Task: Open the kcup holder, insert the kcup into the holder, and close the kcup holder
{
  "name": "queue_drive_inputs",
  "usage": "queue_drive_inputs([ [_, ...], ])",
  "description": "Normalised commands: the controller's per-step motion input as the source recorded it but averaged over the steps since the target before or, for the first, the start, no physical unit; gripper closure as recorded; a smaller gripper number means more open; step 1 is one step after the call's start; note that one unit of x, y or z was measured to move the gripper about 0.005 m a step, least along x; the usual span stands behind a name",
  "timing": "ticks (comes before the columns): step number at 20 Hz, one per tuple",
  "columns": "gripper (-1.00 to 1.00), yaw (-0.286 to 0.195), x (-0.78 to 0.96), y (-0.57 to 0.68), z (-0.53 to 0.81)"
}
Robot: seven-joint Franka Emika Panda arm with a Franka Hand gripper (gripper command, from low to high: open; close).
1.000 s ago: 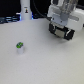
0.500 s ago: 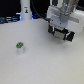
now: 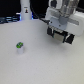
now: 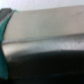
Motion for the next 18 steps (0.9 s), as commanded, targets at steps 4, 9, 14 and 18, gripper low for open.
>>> queue_drive_inputs([
  [4,1.00,-0.086,0.90,-0.35,0.22],
  [9,1.00,-0.072,0.77,-0.17,0.22],
  [14,-1.00,-0.089,0.52,-0.07,0.15],
  [18,-1.00,-0.115,0.27,-0.17,0.32],
])
